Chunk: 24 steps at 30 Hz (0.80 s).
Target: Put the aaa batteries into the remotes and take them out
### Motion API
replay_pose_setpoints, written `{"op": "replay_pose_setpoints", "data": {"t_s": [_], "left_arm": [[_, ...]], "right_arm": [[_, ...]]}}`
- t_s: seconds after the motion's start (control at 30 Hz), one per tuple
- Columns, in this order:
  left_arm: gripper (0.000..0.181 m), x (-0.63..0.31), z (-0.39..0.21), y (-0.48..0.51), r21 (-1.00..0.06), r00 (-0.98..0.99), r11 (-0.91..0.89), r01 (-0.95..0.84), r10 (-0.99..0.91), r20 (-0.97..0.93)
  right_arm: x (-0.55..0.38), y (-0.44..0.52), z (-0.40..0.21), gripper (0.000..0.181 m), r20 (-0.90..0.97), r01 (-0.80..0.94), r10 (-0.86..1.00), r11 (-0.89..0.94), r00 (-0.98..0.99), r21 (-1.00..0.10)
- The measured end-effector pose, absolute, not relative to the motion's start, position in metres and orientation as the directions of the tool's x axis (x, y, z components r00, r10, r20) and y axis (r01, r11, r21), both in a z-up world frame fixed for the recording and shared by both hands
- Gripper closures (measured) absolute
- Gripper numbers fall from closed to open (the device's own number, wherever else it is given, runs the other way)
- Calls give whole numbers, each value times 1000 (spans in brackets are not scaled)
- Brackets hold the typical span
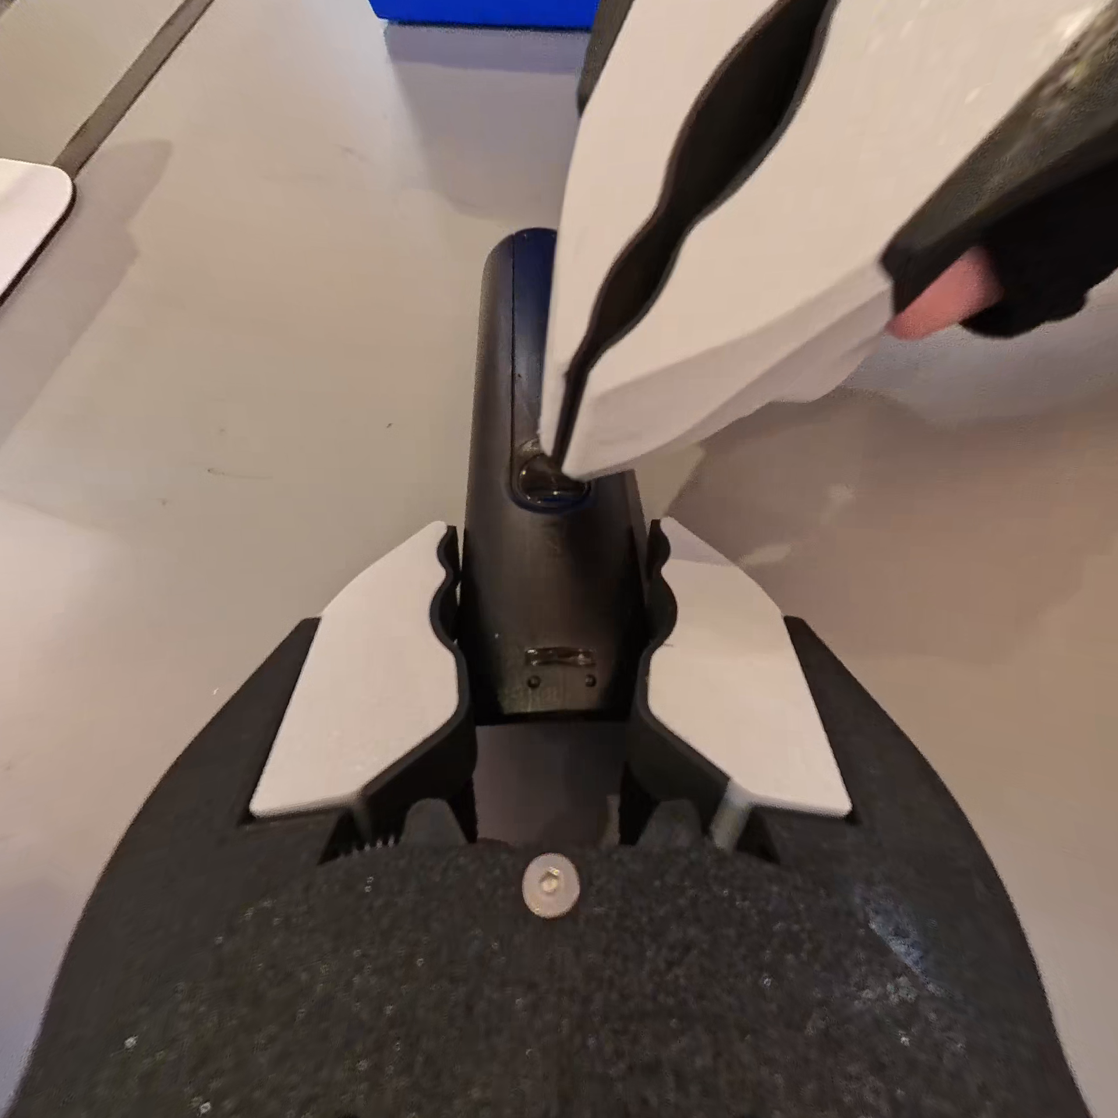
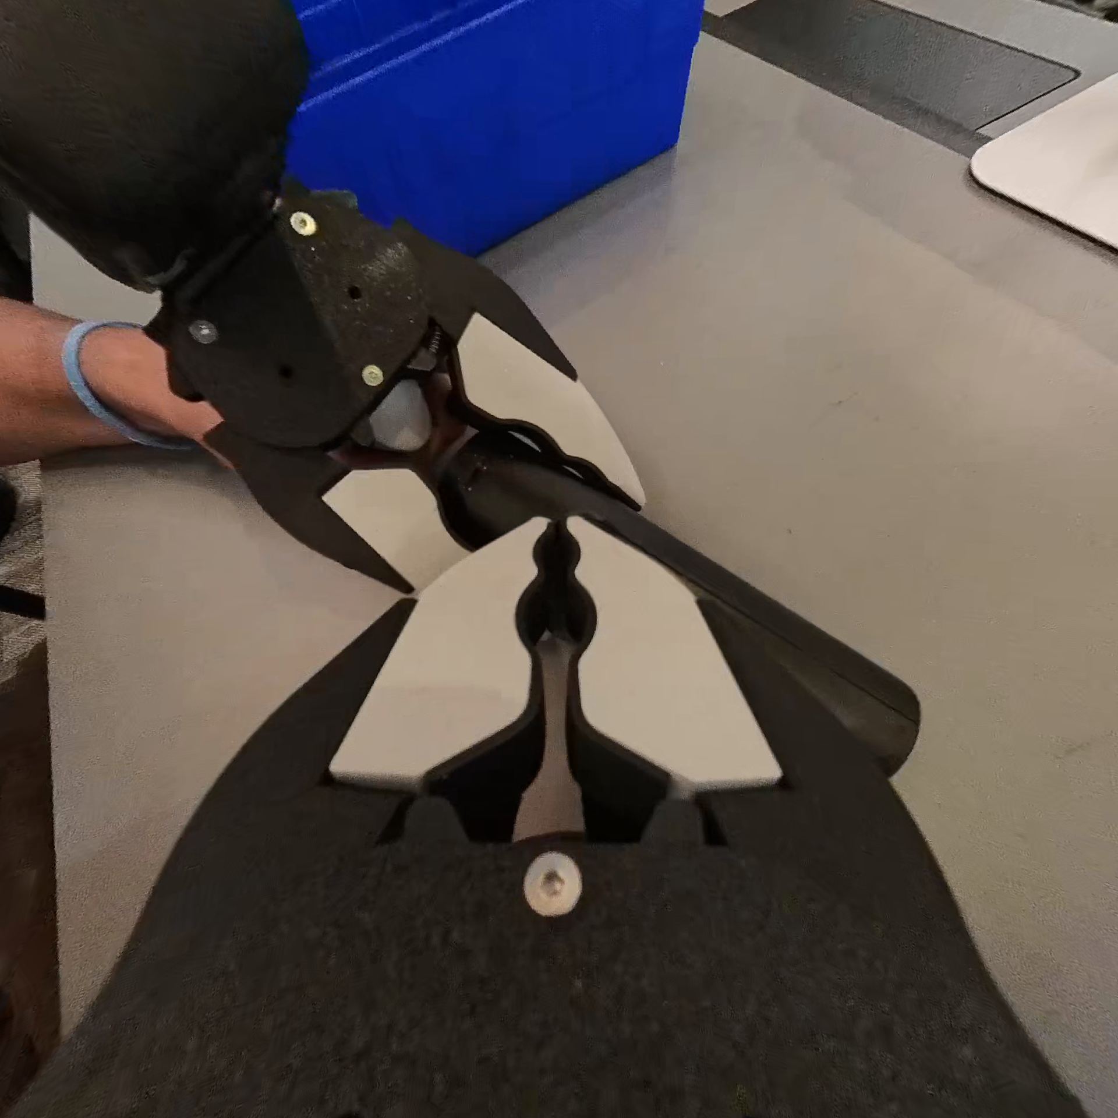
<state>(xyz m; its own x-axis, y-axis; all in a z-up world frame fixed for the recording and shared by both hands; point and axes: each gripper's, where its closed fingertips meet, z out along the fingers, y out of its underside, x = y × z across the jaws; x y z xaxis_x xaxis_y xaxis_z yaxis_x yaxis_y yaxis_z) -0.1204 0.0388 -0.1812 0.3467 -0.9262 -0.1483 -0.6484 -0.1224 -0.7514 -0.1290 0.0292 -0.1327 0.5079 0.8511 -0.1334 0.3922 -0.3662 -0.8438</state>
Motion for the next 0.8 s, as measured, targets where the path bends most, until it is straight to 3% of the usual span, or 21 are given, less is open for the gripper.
{"op": "replay_pose_setpoints", "data": {"t_s": [0.8], "left_arm": [[123,-118,-188,33,-721,323,-114,-684,-933,-159]], "right_arm": [[-120,36,-157,180,-46,488,809,-398,586,-777]]}}
